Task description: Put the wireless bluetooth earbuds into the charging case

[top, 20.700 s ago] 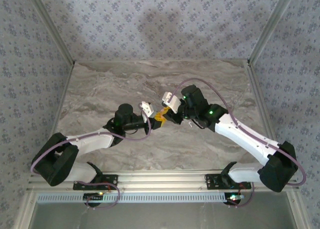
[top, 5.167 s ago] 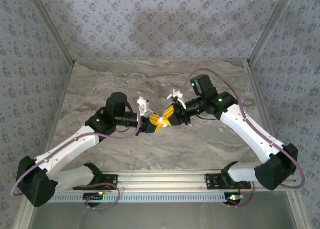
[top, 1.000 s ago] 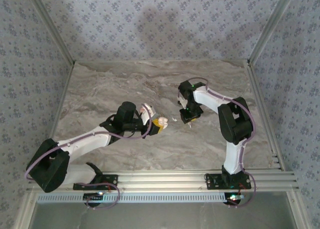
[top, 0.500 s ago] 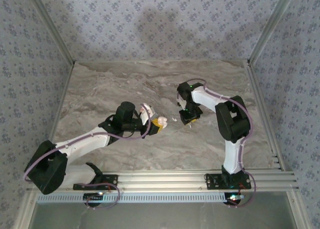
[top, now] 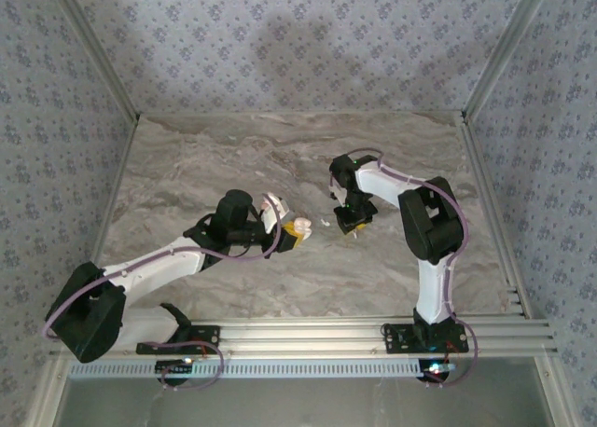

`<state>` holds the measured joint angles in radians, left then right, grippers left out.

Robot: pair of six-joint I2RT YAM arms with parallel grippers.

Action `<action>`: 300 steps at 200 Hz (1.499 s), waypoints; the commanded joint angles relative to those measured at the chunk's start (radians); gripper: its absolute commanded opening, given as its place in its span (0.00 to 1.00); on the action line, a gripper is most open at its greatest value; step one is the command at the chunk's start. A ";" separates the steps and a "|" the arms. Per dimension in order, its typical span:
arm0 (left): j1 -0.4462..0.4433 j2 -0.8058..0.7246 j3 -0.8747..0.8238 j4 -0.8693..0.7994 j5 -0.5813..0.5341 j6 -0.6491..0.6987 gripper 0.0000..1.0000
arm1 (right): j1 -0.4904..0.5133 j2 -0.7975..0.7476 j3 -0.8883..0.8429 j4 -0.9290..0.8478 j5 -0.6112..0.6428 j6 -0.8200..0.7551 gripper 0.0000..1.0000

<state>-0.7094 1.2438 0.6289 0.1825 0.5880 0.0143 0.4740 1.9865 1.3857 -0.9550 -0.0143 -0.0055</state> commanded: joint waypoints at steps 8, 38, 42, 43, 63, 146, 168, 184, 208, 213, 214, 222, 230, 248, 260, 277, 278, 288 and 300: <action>-0.007 -0.024 0.014 -0.005 0.003 0.017 0.12 | 0.006 0.020 0.013 -0.030 0.007 0.019 0.30; -0.007 -0.024 0.015 -0.009 0.001 0.017 0.12 | 0.006 0.021 0.006 -0.021 0.008 0.021 0.27; -0.007 -0.024 0.015 -0.009 0.001 0.019 0.12 | 0.007 0.021 0.006 -0.020 0.008 0.021 0.27; -0.006 -0.024 0.015 -0.009 0.001 0.019 0.12 | 0.006 0.021 0.006 -0.020 0.007 0.021 0.27; -0.007 -0.024 0.015 -0.012 -0.003 0.018 0.12 | 0.007 0.020 0.004 -0.017 0.009 0.021 0.24; -0.007 -0.023 -0.026 0.084 -0.053 -0.019 0.12 | 0.003 -0.110 -0.066 0.072 -0.028 0.042 0.20; -0.007 -0.027 -0.051 0.138 -0.073 -0.033 0.12 | -0.007 -0.179 -0.103 0.115 -0.058 0.057 0.19; -0.008 -0.032 -0.066 0.176 -0.089 -0.043 0.12 | -0.016 -0.235 -0.130 0.150 -0.089 0.069 0.18; -0.012 -0.038 -0.091 0.246 -0.128 -0.057 0.11 | -0.034 -0.333 -0.181 0.230 -0.164 0.102 0.18; -0.015 -0.039 -0.097 0.258 -0.139 -0.057 0.11 | -0.036 -0.358 -0.184 0.251 -0.185 0.107 0.18; -0.015 -0.040 -0.097 0.261 -0.141 -0.056 0.11 | -0.038 -0.362 -0.185 0.253 -0.189 0.109 0.18; -0.020 -0.043 -0.105 0.281 -0.159 -0.054 0.11 | -0.042 -0.398 -0.232 0.291 -0.217 0.113 0.18; -0.025 -0.045 -0.111 0.300 -0.176 -0.051 0.11 | -0.044 -0.429 -0.250 0.327 -0.241 0.124 0.18; -0.037 -0.045 -0.123 0.340 -0.209 -0.042 0.11 | -0.048 -0.491 -0.281 0.411 -0.298 0.147 0.18; -0.043 -0.042 -0.129 0.363 -0.228 -0.037 0.11 | -0.049 -0.527 -0.303 0.460 -0.344 0.165 0.17; -0.051 -0.035 -0.130 0.382 -0.245 -0.028 0.11 | -0.047 -0.578 -0.331 0.523 -0.394 0.193 0.17; -0.051 -0.034 -0.130 0.383 -0.246 -0.027 0.11 | -0.047 -0.582 -0.332 0.528 -0.396 0.194 0.17; -0.057 -0.030 -0.128 0.387 -0.258 -0.018 0.11 | -0.045 -0.612 -0.346 0.566 -0.423 0.215 0.17; -0.064 -0.026 -0.127 0.392 -0.271 -0.006 0.11 | -0.042 -0.646 -0.367 0.612 -0.448 0.243 0.18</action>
<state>-0.7570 1.2209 0.4999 0.4988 0.3611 -0.0235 0.4278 1.4109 1.0531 -0.4744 -0.3611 0.1654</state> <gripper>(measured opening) 0.195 0.176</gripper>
